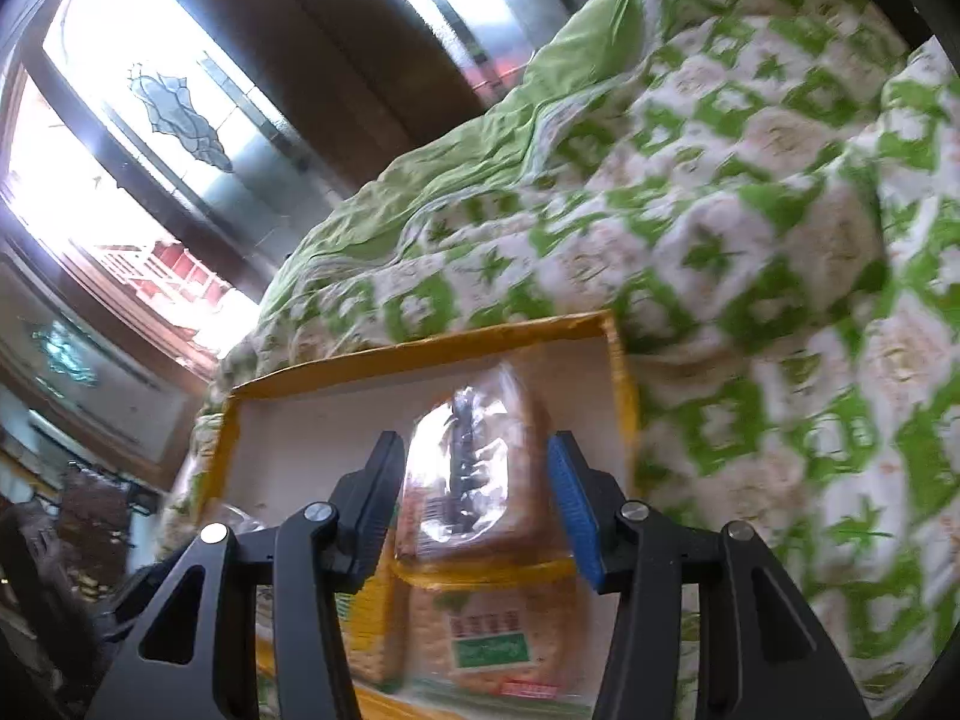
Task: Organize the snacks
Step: 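Lower the square cracker pack into the tray and open the right gripper, then withdraw both tools from the tray toward the crackers left on the quilt, then close left gripper on the long black-striped cracker pack while right tool approaches a tan cracker pack, then close the right gripper on the tan cracker pack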
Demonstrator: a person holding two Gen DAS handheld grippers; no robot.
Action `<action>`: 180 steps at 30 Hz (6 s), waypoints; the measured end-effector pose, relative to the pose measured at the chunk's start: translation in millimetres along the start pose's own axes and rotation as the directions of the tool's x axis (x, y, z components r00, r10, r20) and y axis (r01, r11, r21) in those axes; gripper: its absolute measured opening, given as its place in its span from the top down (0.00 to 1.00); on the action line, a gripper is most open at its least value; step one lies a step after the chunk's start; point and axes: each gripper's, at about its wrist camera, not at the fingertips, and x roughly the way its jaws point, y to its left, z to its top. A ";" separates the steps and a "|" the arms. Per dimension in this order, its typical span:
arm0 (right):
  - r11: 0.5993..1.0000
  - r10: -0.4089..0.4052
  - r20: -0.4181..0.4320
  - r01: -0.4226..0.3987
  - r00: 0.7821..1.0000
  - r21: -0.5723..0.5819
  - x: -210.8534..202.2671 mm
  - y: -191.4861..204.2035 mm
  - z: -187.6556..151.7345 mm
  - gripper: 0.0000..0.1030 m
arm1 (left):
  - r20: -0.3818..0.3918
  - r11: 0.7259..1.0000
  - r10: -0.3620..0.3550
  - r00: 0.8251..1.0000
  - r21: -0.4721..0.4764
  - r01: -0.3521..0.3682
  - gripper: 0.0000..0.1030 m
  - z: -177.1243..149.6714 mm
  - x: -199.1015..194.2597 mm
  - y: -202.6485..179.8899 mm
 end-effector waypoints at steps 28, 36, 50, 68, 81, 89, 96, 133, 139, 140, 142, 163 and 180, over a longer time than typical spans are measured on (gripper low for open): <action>0.998 0.048 -0.011 -0.049 0.999 -0.038 -69.1 12.9 -69.5 0.23 | 0.038 1.000 0.013 0.999 -0.017 -0.013 0.21 -60.5 -65.0 -8.3; 0.999 0.044 -0.044 -0.044 0.998 -0.013 -79.0 2.9 -93.0 0.22 | 0.012 0.999 0.014 1.000 -0.046 -0.013 0.21 -89.1 -73.7 -7.0; 0.999 0.038 -0.102 -0.038 0.994 0.004 -107.2 -20.7 -135.9 0.22 | 0.008 0.997 0.021 1.000 -0.075 -0.020 0.21 -126.3 -96.6 -8.1; 0.999 0.031 -0.120 -0.036 0.992 -0.036 -139.7 -19.6 -180.8 0.22 | 0.017 0.984 0.051 0.999 -0.174 -0.047 0.21 -177.3 -131.7 31.2; 0.997 0.040 -0.145 -0.048 0.989 -0.053 -139.7 -12.8 -189.4 0.22 | -0.025 0.991 0.021 0.999 -0.132 -0.024 0.21 -187.9 -121.0 6.7; 0.999 -0.038 -0.166 0.037 0.985 -0.009 -146.9 -26.0 -197.0 0.22 | -0.038 0.991 0.004 0.999 -0.130 -0.009 0.21 -190.4 -116.3 0.4; 0.999 0.000 -0.167 -0.007 0.986 -0.038 -144.2 -10.9 -199.0 0.22 | -0.046 0.992 0.000 0.999 -0.127 -0.006 0.21 -188.9 -111.3 -1.9; 0.999 0.038 -0.320 -0.031 0.947 0.028 -65.7 21.3 -195.9 0.41 | -0.147 0.986 0.064 0.987 -0.140 -0.085 0.21 -160.8 -52.6 -16.4; 0.999 0.035 -0.320 -0.024 0.947 0.036 -63.8 19.2 -196.0 0.45 | -0.146 0.986 0.069 0.987 -0.137 -0.090 0.21 -160.5 -50.0 -16.8; 0.999 0.033 -0.319 -0.022 0.947 0.036 -63.4 19.0 -196.0 0.46 | -0.147 0.986 0.068 0.987 -0.138 -0.089 0.21 -160.1 -49.2 -16.9; 0.999 0.030 -0.318 -0.020 0.947 0.036 -63.4 18.3 -195.9 0.47 | -0.146 0.986 0.069 0.987 -0.141 -0.089 0.21 -159.8 -48.5 -16.6; 1.000 -0.007 -0.320 0.012 0.947 0.014 -51.9 20.1 -196.9 0.54 | -0.149 0.990 0.048 0.988 -0.128 -0.067 0.44 -162.9 -44.2 -25.4; 0.997 -0.061 -0.316 0.046 0.947 -0.054 -43.9 28.2 -200.3 0.62 | -0.148 0.990 0.042 0.988 -0.125 -0.060 0.46 -163.1 -40.0 -25.5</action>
